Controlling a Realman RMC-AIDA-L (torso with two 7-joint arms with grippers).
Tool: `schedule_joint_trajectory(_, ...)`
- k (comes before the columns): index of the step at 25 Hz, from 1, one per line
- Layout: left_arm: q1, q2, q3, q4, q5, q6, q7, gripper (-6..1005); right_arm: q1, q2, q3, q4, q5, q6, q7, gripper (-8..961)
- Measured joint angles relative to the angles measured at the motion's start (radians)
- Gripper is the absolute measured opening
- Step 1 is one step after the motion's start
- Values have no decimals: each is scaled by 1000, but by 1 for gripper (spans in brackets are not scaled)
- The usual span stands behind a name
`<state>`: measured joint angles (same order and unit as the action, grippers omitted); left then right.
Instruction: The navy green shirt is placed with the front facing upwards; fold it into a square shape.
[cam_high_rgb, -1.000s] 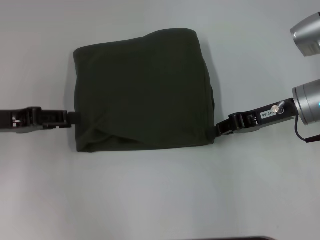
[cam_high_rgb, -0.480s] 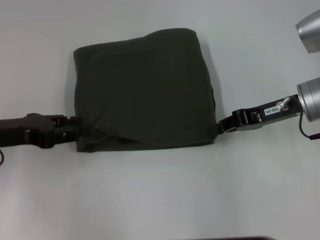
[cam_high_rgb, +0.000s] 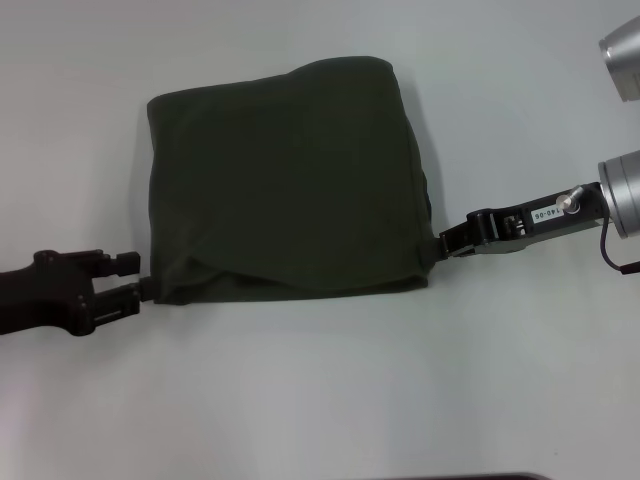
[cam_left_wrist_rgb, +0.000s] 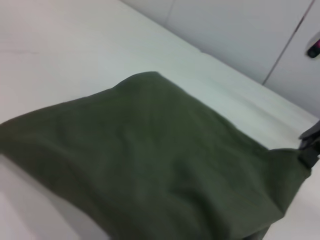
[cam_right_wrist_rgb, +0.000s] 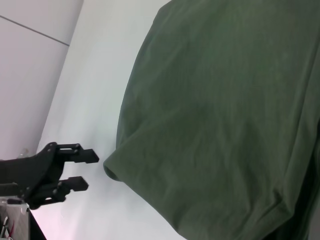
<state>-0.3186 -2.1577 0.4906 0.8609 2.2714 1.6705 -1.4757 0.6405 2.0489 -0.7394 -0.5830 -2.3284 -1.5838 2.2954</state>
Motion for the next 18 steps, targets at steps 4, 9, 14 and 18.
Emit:
schedule_joint_trajectory(4,-1,-1,5,-31,3,-31,27,487,2,-1,0,-1,0,-5,5,23)
schedule_joint_trajectory(9,-4,-3,6,-63,4,-63,53,487,-1,-3,0,-4,0,-13,10,24)
schedule_joint_trajectory(14,-7,-3,6,-83,5,-92,64,487,-2,-3,0,-5,0,-21,10,24)
schedule_joint_trajectory(18,-7,-4,8,-99,5,-116,75,486,-1,-3,0,-4,0,-22,10,23)
